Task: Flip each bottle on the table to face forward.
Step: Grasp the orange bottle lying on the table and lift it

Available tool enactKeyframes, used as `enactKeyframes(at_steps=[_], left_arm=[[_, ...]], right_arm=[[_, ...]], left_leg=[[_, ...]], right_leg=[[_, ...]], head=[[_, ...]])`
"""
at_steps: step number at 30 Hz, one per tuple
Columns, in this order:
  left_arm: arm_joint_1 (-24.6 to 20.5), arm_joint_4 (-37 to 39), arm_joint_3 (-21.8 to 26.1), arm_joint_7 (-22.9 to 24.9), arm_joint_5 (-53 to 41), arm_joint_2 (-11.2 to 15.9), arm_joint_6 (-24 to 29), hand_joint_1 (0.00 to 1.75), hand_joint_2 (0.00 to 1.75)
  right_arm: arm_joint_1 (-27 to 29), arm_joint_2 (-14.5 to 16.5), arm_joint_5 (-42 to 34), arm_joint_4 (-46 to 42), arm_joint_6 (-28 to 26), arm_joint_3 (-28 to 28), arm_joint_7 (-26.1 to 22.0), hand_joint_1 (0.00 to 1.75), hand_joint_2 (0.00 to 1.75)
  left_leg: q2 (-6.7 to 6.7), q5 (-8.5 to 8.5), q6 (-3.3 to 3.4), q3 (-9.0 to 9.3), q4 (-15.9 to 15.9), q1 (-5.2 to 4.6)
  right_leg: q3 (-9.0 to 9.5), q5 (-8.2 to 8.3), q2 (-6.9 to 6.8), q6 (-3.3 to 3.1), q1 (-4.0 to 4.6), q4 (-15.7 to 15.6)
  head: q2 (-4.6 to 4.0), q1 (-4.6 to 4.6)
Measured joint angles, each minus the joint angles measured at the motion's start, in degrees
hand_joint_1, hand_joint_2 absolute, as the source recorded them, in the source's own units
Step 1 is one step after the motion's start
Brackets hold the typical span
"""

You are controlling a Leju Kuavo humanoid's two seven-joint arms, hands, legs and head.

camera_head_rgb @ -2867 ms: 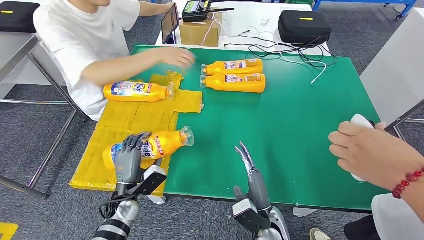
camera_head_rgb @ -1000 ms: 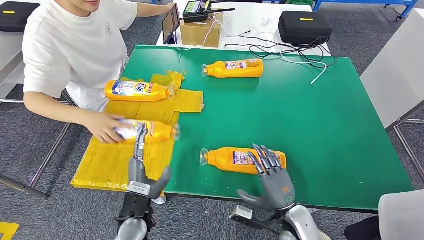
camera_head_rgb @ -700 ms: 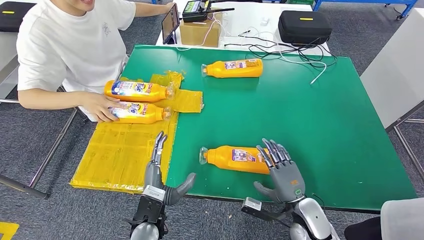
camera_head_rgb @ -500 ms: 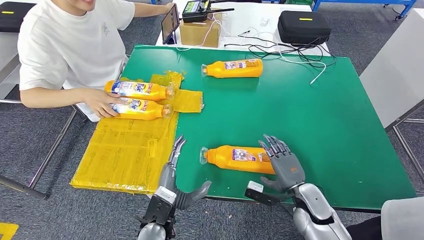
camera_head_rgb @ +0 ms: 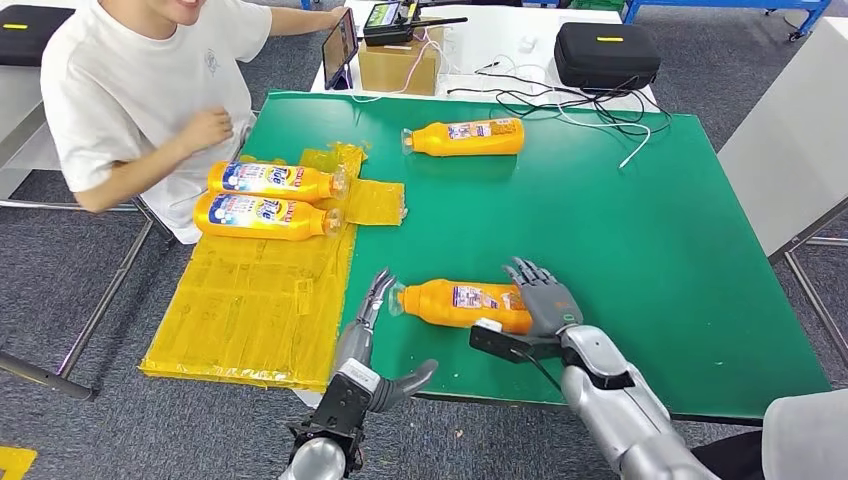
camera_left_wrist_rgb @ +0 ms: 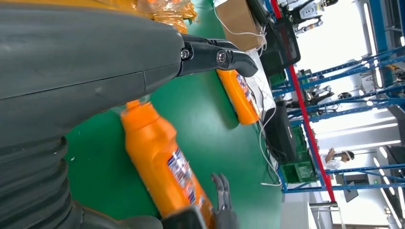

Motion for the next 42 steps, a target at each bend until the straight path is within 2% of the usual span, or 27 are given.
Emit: enactKeyframes(at_steps=[1, 4, 5, 11, 16, 19, 23, 28, 33, 35, 38, 40, 42], left_arm=[[-0.1, 0.2, -0.1, 0.1, -0.1, 0.0, -0.1, 0.00, 1.75], [-0.4, 0.6, -0.5, 0.6, -0.6, 0.0, -0.6, 0.00, 1.75], [-0.4, 0.7, -0.5, 0.7, -0.8, -0.1, -0.7, 0.00, 1.75], [-1.1, 1.5, -0.6, 2.0, -0.7, -0.5, -2.2, 0.00, 1.75], [-2.4, 2.2, -0.5, 2.5, 4.6, -0.7, -6.2, 0.00, 1.75], [-3.1, 2.5, -0.1, 2.0, 8.5, -1.0, -6.0, 0.00, 1.75], [-2.7, 1.3, 1.7, 1.5, 17.9, -2.0, -6.2, 0.00, 1.75], [-0.6, -3.2, 4.4, -0.1, 29.8, -2.1, -5.8, 0.00, 1.75], [3.7, -11.6, 6.8, -4.3, 30.5, -2.1, -2.3, 0.00, 1.75], [5.2, -14.5, 7.1, -4.1, 31.3, -1.8, -3.8, 0.00, 1.75], [6.8, -17.2, 6.5, -2.1, 34.5, -0.4, -11.2, 0.00, 1.75], [7.5, -17.7, 5.9, -1.4, 36.2, 0.7, -16.1, 0.00, 1.75], [8.0, -17.8, 5.4, -1.2, 37.0, 1.5, -18.8, 0.00, 1.75]], right_arm=[[-1.1, 0.1, 0.0, 0.9, 1.8, 0.6, 0.8, 0.30, 1.75], [-4.6, 0.4, -0.3, 3.8, 7.5, 2.4, 2.2, 1.52, 1.75], [-5.6, 0.4, -0.6, 4.8, 9.0, 3.0, 2.3, 1.72, 1.75], [-9.6, 0.6, -4.3, 9.5, 13.0, 5.6, 0.7, 1.75, 1.75], [-12.1, 0.3, -12.5, 12.3, 18.3, 5.2, -4.7, 1.75, 1.75], [-12.6, -0.3, -16.2, 13.2, 18.5, 4.7, -8.2, 1.75, 1.75], [-10.4, -0.3, -22.6, 12.0, 12.2, 3.1, -12.6, 1.75, 1.75], [-3.3, 1.1, -24.9, 3.7, -3.4, -0.1, -13.7, 1.75, 1.75], [2.1, 3.1, -29.4, -4.1, -15.1, -5.4, -17.6, 1.75, 1.75], [3.7, 3.9, -29.7, -6.2, -19.2, -7.7, -19.0, 1.75, 1.75], [5.2, 4.7, -29.2, -7.9, -21.1, -9.7, -20.4, 1.75, 1.75], [6.0, 5.2, -29.2, -8.5, -19.7, -10.2, -21.6, 1.75, 1.75], [6.8, 5.7, -29.6, -9.3, -17.9, -10.2, -22.7, 1.75, 1.75]], left_leg=[[0.04, 0.00, 0.00, 0.04, 0.0, 0.00], [0.10, -0.01, 0.01, 0.24, 0.0, -0.01], [0.10, -0.01, 0.01, 0.31, 0.0, -0.01], [0.04, 0.03, 0.05, 0.43, 0.0, -0.02], [0.05, 0.07, 0.07, 0.45, 0.0, -0.02], [0.04, 0.08, 0.07, 0.43, 0.0, -0.02], [0.04, 0.07, 0.07, 0.31, 0.0, -0.01], [0.03, 0.07, 0.07, -0.06, 0.0, 0.04], [-0.13, 0.07, 0.05, -0.32, 0.0, 0.07], [-0.12, 0.07, 0.06, -0.37, 0.0, 0.05], [-0.11, 0.06, 0.06, -0.39, 0.0, 0.02], [-0.09, 0.06, 0.06, -0.39, 0.0, 0.01], [-0.08, 0.06, 0.06, -0.39, 0.0, 0.02]], right_leg=[[0.03, 0.00, 0.01, 0.00, 0.00, 0.0], [0.18, 0.01, 0.04, 0.00, -0.01, 0.0], [0.24, 0.01, 0.04, 0.00, -0.01, 0.0], [0.39, 0.07, 0.03, 0.01, -0.01, 0.0], [0.40, 0.16, 0.02, -0.08, -0.01, 0.0], [0.42, 0.17, 0.02, -0.07, -0.01, 0.0], [0.35, 0.17, 0.02, -0.06, 0.01, 0.0], [-0.03, 0.16, 0.01, -0.07, 0.06, 0.0], [-0.23, 0.13, -0.03, -0.08, 0.07, 0.0], [-0.29, 0.13, -0.02, -0.08, 0.05, 0.0], [-0.32, 0.13, -0.02, -0.08, 0.01, 0.0], [-0.33, 0.13, -0.01, -0.08, 0.01, 0.0], [-0.34, 0.14, -0.01, -0.08, 0.02, 0.0]], head=[[-0.01, 0.00], [-0.01, 0.00], [0.00, 0.01], [0.00, 0.00], [-0.01, 0.01], [0.00, 0.01], [0.00, 0.01], [0.00, -0.02], [0.00, -0.01], [-0.01, 0.00], [-0.01, 0.01], [-0.01, 0.01], [-0.01, 0.00]])
